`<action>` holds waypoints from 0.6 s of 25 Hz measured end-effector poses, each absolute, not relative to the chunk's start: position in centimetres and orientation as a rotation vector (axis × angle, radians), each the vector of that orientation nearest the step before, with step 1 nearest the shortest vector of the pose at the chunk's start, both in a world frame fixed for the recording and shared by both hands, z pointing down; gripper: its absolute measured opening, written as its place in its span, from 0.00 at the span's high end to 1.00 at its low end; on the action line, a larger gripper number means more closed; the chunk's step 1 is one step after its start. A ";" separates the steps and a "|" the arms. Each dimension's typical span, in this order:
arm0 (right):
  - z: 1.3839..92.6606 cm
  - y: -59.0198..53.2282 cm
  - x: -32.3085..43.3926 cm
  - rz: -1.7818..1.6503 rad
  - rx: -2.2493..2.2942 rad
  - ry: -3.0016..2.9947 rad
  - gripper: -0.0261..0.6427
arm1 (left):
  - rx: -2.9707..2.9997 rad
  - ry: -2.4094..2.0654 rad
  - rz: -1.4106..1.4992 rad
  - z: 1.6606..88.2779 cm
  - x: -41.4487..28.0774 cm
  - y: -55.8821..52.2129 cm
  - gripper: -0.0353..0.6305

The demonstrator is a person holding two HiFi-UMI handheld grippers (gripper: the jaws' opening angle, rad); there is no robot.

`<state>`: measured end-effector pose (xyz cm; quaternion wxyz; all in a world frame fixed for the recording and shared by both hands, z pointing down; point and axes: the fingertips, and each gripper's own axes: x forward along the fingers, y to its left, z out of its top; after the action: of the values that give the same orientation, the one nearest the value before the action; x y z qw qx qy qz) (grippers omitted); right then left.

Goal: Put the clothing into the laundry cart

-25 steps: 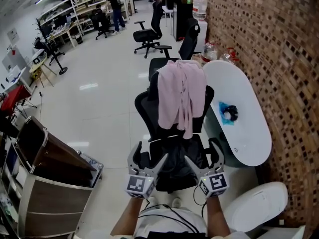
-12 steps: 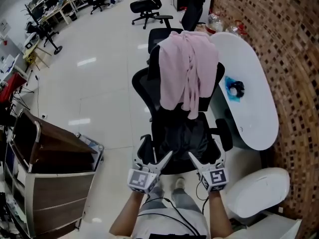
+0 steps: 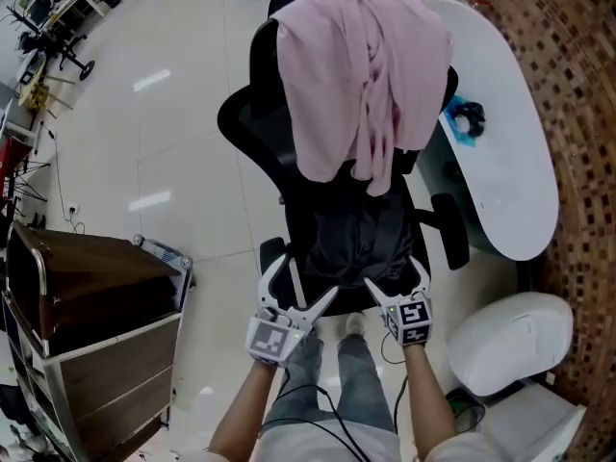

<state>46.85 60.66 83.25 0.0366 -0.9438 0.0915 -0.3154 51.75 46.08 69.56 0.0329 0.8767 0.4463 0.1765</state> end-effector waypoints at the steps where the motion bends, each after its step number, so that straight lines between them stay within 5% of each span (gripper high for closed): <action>1: 85.4 60.7 47.4 -1.008 -2.894 0.288 0.23 | 2.699 1.379 0.565 70.8 52.3 46.2 0.29; 7: 97.9 61.4 50.8 -1.258 -2.774 0.334 0.16 | 2.711 1.374 0.655 77.0 55.0 46.9 0.29; 9: 101.7 61.9 52.0 -1.334 -2.709 0.309 0.01 | 2.713 1.379 0.670 78.5 55.5 47.1 0.29; 15: 111.4 64.1 54.4 -1.605 -2.589 0.206 0.01 | 2.711 1.426 0.706 81.2 55.2 47.6 0.29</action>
<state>54.37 64.11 111.37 0.0441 -0.8472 0.0674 -0.5251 55.16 47.62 81.16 -0.0012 0.8624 0.4536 0.2246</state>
